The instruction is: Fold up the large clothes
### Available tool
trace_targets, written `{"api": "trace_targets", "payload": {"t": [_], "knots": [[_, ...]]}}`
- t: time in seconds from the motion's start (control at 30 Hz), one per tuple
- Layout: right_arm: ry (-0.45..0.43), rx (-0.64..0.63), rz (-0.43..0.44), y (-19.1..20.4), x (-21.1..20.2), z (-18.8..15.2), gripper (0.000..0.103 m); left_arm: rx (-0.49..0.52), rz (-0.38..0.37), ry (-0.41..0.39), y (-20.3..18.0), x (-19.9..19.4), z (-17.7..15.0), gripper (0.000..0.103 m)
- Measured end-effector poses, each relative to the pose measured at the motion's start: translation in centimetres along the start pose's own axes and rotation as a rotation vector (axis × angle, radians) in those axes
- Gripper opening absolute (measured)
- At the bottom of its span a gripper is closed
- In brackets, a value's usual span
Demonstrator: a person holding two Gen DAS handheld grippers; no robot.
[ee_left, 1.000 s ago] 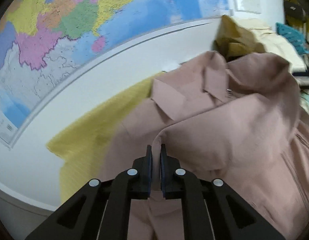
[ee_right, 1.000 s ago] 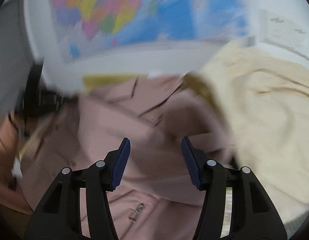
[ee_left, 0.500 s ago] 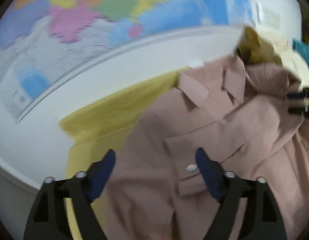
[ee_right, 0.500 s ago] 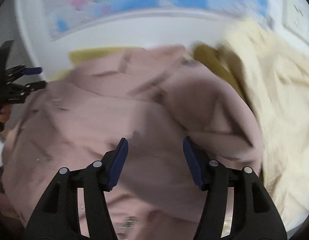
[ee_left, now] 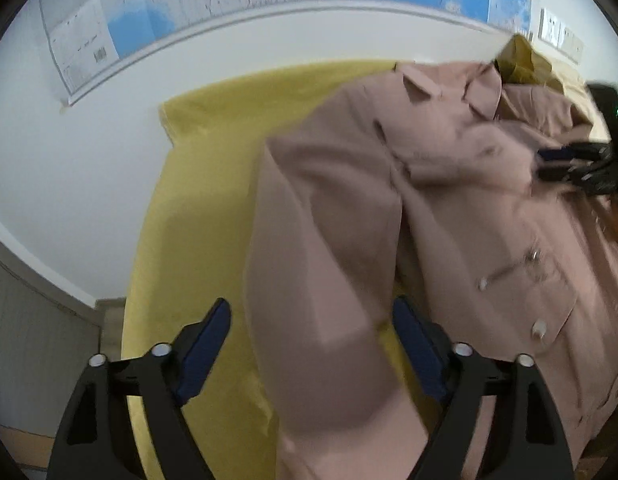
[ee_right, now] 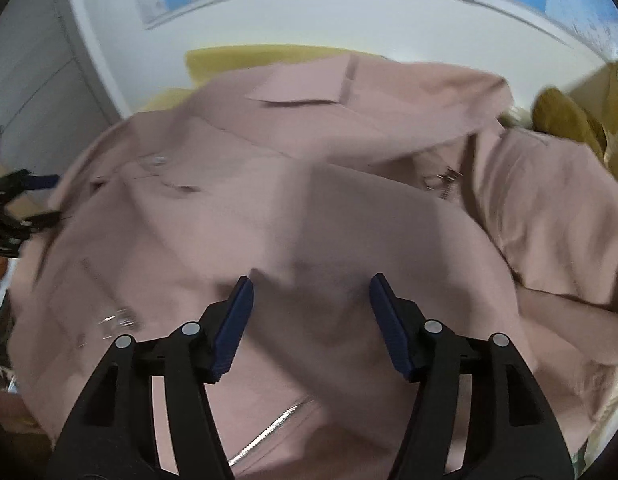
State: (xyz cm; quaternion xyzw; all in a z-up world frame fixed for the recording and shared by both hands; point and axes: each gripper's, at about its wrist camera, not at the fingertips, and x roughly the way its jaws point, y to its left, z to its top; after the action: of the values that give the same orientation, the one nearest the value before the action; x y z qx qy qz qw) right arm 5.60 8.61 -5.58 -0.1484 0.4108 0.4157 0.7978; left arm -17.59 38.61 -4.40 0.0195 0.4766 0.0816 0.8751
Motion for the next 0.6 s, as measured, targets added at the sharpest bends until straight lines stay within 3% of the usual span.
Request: {"api": "trace_targets", "payload": {"t": [0.03, 0.07, 0.1, 0.13, 0.27, 0.43, 0.53, 0.6], "knots": [[-0.012, -0.011, 0.028, 0.7, -0.5, 0.0, 0.061, 0.002, -0.002, 0.016, 0.1, 0.2, -0.4, 0.05], [-0.021, -0.02, 0.067, 1.6, -1.1, 0.0, 0.061, -0.003, -0.006, 0.03, 0.1, 0.4, -0.5, 0.029], [-0.032, -0.038, 0.115, 2.9, -1.7, 0.0, 0.061, -0.016, -0.009, 0.034, 0.5, 0.4, -0.6, 0.014], [-0.044, -0.061, 0.169, 4.1, -2.2, 0.1, 0.061, -0.044, -0.033, 0.02, 1.1, 0.0, -0.6, 0.011], [-0.049, -0.175, 0.373, 10.1, -3.1, 0.5, 0.065, -0.125, -0.087, -0.053, 2.8, -2.0, 0.7, 0.005], [-0.06, -0.316, 0.586, 19.1, -2.7, 1.2, 0.074, -0.114, -0.13, -0.108, 2.4, -4.8, 3.0, 0.005], [-0.058, -0.353, 0.611, 22.7, -1.4, 1.3, 0.077, -0.093, -0.158, -0.101, 1.4, -5.4, 3.9, 0.005], [-0.033, -0.337, 0.596, 23.9, 0.2, 1.6, 0.07, -0.084, -0.177, -0.101, 0.9, -5.6, 4.5, 0.005]]}}
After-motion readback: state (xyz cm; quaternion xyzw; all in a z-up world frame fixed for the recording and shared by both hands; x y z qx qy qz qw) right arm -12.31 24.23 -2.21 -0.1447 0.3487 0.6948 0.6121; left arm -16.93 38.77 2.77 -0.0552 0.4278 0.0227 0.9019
